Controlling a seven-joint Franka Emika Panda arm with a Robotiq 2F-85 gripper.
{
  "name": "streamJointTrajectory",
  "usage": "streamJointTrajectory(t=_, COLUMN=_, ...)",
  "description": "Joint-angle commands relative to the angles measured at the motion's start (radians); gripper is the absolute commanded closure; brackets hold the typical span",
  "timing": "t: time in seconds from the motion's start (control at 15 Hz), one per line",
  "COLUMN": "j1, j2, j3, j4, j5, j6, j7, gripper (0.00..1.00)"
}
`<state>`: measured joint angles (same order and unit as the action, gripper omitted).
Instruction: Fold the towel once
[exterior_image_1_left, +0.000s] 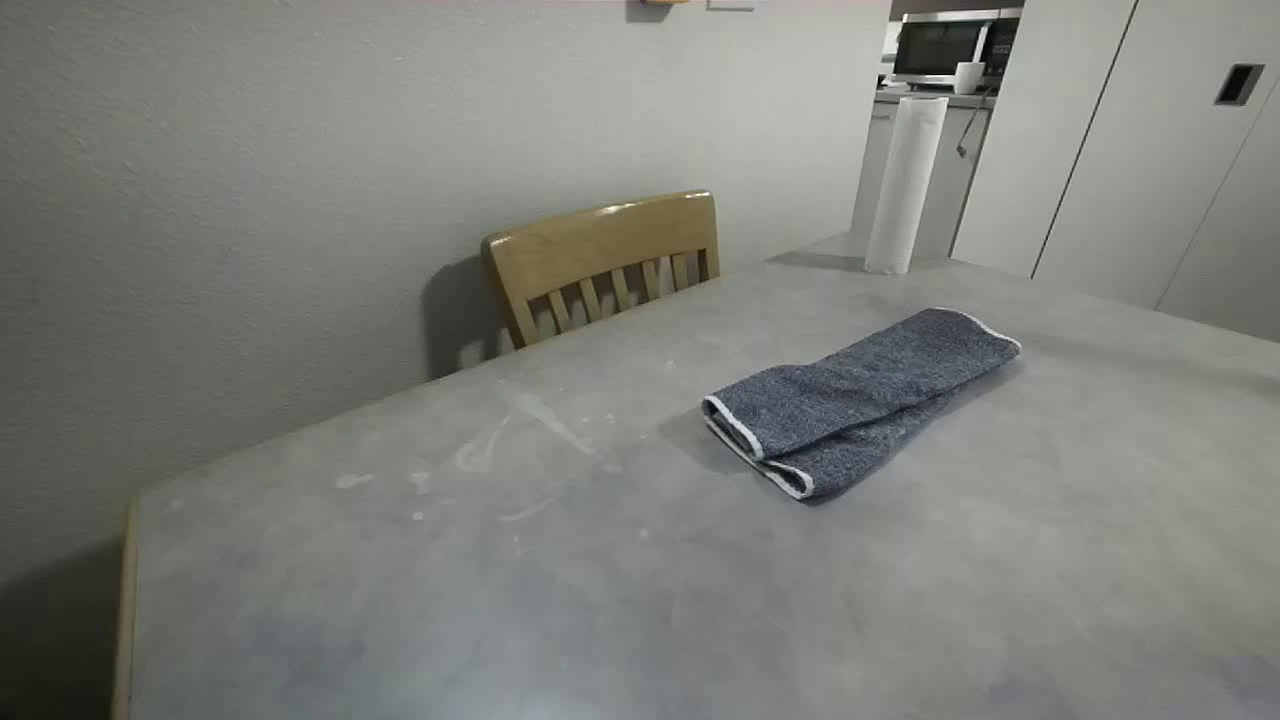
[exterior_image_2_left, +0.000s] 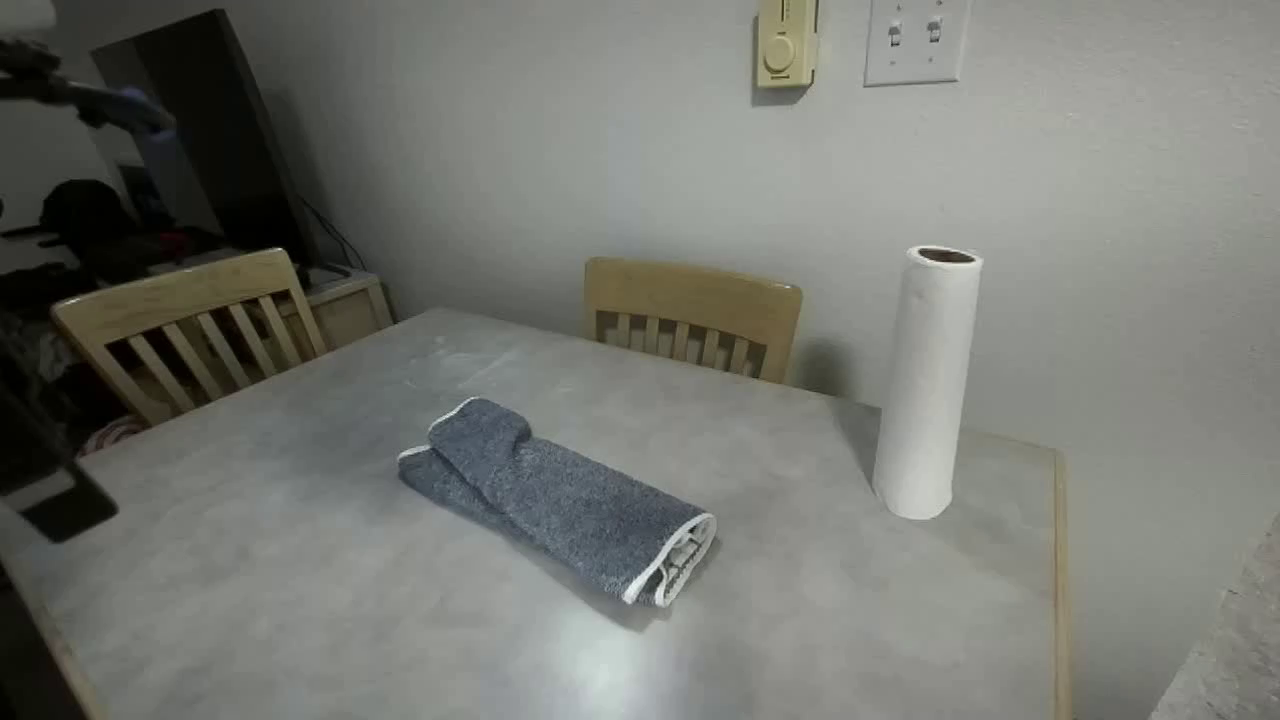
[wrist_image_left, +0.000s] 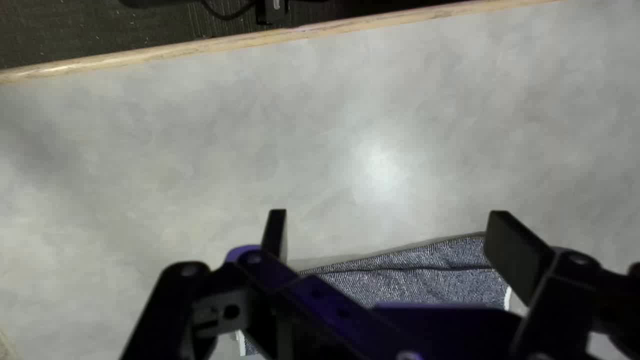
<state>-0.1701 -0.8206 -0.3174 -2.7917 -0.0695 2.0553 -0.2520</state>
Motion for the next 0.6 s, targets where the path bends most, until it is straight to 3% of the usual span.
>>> streamJointTrajectory(t=0.0, j1=-0.011, j2=0.003, j3=0.011, j4=-0.003, j5=0.01, j6=-0.003, j7=-0.008, gripper=0.0)
streamJointTrajectory(t=0.53, j1=-0.01, j2=0.003, j3=0.012, j4=-0.01, j5=0.01, j6=-0.003, j7=-0.008, gripper=0.0)
